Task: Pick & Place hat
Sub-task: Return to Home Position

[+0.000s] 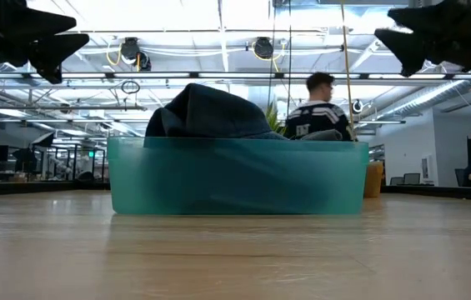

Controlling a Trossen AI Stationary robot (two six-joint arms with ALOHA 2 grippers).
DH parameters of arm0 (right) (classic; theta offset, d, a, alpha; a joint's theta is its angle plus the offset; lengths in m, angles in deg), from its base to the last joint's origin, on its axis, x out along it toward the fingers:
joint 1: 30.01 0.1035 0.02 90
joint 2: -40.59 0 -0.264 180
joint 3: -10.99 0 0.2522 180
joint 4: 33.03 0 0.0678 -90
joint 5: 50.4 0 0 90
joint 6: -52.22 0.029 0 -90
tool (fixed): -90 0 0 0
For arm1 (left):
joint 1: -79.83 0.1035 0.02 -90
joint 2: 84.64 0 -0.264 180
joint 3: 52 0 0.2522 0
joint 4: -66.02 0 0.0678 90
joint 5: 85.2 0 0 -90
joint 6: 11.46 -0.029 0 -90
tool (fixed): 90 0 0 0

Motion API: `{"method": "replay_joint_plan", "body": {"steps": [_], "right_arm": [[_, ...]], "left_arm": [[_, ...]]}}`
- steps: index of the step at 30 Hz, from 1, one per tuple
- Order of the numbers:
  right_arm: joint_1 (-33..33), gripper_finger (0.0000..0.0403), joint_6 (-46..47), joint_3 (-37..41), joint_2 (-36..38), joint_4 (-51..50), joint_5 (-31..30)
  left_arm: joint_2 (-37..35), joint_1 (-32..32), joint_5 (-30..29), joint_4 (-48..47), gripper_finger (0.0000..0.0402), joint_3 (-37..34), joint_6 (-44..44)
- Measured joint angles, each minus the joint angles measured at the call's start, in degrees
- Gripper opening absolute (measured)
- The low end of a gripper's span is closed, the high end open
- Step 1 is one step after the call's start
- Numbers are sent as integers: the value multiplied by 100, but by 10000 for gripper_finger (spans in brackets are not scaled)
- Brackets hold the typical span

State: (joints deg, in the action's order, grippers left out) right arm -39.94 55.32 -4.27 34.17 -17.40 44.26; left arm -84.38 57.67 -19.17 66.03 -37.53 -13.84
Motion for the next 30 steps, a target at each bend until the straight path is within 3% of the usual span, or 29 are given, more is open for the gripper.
{"method": "replay_joint_plan", "body": {"steps": [6, 12, 19, 24, 30], "right_arm": [[157, 222, -243, 0, 457, -713, -1634], [189, 222, -259, 0, 621, -1427, -2696], [189, 222, -610, 0, 621, -1903, -2859], [189, 222, -412, 0, 617, -2399, -2859], [189, 222, -286, 0, 603, -2445, -2856]], "left_arm": [[2, 0, 4, 2, 180, 0, 92], [0, -4, -285, 407, 193, 2, -152], [2, 0, -1384, -72, 207, 4, 0], [2, -2, -1490, -597, 207, 2, 354], [4, 0, -1495, -443, 196, 4, 436]]}}
